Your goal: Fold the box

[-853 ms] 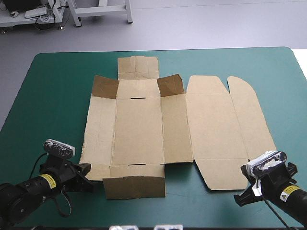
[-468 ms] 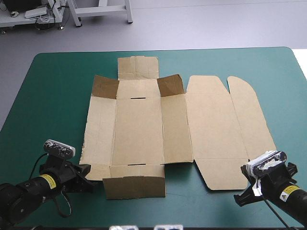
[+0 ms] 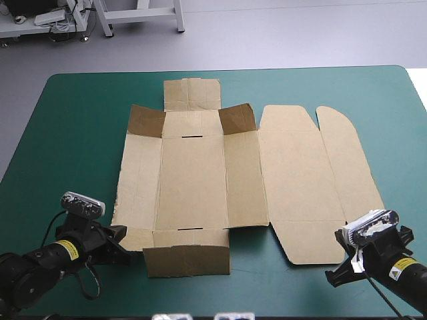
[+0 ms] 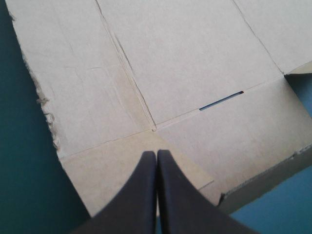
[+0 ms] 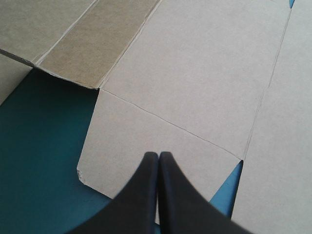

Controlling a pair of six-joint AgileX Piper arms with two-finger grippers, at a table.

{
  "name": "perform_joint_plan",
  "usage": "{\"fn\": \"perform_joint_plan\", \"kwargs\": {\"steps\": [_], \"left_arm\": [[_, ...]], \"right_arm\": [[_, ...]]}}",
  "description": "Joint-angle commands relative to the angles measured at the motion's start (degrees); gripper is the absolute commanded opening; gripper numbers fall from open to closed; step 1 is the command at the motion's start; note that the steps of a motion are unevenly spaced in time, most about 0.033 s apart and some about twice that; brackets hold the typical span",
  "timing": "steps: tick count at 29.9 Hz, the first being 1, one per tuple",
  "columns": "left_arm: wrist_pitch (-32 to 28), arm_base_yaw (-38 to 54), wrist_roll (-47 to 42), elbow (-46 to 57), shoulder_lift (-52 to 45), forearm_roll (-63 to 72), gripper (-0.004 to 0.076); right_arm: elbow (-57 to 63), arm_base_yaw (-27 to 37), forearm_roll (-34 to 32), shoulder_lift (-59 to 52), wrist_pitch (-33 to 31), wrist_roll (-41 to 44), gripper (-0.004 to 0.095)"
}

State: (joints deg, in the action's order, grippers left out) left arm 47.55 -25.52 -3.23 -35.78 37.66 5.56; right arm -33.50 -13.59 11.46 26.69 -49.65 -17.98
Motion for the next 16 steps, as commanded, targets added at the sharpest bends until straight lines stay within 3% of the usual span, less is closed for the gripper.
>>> {"fn": "perform_joint_plan", "kwargs": {"steps": [1, 11, 16], "left_arm": [[-5.0, 0.0, -0.7, -4.7, 3.2, -0.5, -0.0008], [-5.3, 0.6, 2.0, -19.2, 22.7, -1.6, 0.0001], [-5.3, 7.3, 6.2, -22.0, 27.9, 3.3, 0.0013]], "right_arm": [[-1.9, 0.1, 0.5, 0.7, 4.5, -0.2, -0.0018], [-1.9, 0.1, 0.5, 0.7, 5.1, -0.2, -0.0018], [-1.9, 0.1, 0.5, 0.7, 5.1, -0.2, -0.0018]]}}
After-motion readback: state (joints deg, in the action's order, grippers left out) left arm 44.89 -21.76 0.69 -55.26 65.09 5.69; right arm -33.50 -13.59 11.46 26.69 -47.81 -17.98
